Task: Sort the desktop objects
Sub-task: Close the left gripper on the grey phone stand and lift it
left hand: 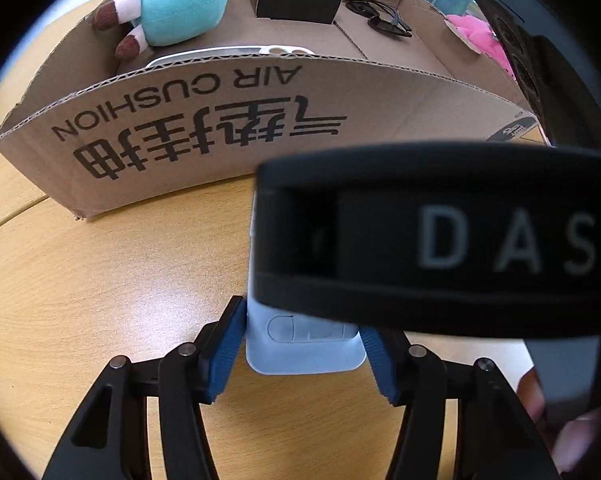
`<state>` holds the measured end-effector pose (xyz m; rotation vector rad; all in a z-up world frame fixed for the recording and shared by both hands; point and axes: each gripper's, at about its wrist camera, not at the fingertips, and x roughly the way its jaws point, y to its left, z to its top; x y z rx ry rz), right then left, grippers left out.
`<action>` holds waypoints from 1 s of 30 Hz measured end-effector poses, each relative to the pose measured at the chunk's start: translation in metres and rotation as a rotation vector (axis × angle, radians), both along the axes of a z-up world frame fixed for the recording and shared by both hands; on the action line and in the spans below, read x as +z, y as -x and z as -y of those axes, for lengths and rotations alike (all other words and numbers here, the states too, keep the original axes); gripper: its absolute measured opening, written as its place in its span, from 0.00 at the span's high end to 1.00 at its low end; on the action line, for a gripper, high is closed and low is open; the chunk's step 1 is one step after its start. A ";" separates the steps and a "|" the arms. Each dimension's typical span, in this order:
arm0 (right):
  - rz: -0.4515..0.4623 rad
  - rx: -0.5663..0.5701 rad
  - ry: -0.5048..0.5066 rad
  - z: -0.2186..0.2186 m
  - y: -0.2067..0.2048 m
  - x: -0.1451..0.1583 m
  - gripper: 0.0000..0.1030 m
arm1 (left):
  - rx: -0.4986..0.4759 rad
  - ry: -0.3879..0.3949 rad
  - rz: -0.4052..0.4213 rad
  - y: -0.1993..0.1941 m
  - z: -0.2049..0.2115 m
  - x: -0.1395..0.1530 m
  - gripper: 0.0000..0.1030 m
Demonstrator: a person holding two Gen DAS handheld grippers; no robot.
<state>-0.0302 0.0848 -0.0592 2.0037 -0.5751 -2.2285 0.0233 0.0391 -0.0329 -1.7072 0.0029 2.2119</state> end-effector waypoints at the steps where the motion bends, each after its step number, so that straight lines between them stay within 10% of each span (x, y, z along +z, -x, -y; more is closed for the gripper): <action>1: -0.006 0.009 -0.014 0.003 0.001 0.000 0.01 | 0.002 -0.001 0.000 -0.002 0.000 0.000 0.46; 4: -0.026 0.072 -0.085 0.017 0.003 0.000 0.07 | 0.009 -0.020 -0.001 -0.005 0.002 -0.001 0.47; 8: -0.054 0.090 -0.047 0.020 0.003 0.007 0.46 | 0.010 -0.065 -0.009 -0.012 0.001 0.001 0.47; 20: -0.056 0.098 0.057 -0.009 -0.012 0.021 0.47 | -0.041 -0.015 -0.058 -0.031 -0.027 0.033 0.47; 30: -0.244 0.029 0.133 -0.068 -0.006 0.127 0.48 | -0.096 0.029 -0.246 -0.009 -0.073 0.138 0.47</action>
